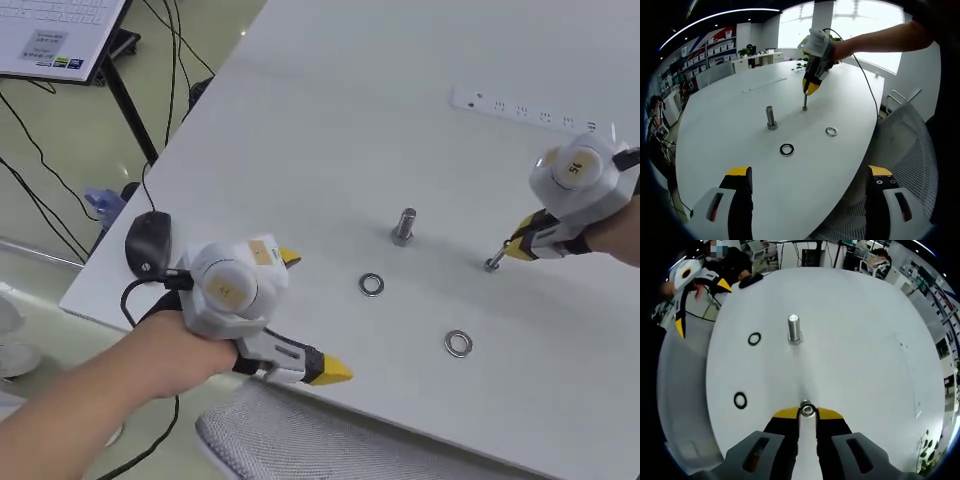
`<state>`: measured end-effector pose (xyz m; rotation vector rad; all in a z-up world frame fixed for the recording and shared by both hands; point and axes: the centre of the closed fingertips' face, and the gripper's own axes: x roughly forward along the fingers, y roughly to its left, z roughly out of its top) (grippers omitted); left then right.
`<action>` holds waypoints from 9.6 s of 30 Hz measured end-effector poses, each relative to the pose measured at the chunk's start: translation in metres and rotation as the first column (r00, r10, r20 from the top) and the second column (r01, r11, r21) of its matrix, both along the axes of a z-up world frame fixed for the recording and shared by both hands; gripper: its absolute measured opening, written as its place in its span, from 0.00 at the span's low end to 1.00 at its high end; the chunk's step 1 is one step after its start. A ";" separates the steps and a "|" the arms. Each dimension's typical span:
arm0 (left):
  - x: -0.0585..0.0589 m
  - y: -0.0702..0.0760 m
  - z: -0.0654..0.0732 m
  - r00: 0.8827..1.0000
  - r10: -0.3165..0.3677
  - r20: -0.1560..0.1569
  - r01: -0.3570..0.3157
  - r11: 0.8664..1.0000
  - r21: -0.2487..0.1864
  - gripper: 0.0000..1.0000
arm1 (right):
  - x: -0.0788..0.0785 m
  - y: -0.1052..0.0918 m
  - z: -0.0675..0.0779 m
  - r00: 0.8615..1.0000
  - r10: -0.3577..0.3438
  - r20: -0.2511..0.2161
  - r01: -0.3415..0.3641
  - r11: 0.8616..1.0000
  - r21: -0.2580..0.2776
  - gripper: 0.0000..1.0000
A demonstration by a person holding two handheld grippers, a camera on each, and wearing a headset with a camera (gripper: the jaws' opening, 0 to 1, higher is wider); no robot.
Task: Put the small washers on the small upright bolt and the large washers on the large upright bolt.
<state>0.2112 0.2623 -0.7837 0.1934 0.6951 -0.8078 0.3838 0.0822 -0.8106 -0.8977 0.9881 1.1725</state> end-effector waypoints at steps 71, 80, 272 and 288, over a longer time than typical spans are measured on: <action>-0.005 0.013 0.000 1.000 0.013 -0.025 -0.013 1.000 -0.013 0.90 | -0.001 0.003 -0.047 0.999 0.031 -0.034 -0.034 0.996 -0.083 0.13; -0.006 0.019 0.002 0.999 0.031 -0.013 -0.031 0.999 -0.008 0.93 | 0.003 0.006 -0.044 0.999 0.033 -0.018 -0.034 0.997 -0.066 0.22; -0.019 0.015 0.029 0.999 0.023 0.047 -0.021 0.999 -0.028 0.99 | -0.037 0.076 0.049 0.996 0.089 0.000 -0.088 0.996 -0.013 0.22; -0.012 0.015 0.031 0.998 0.046 0.047 -0.043 0.997 -0.062 1.00 | -0.009 0.100 0.041 0.994 0.113 -0.002 -0.113 0.994 -0.008 0.22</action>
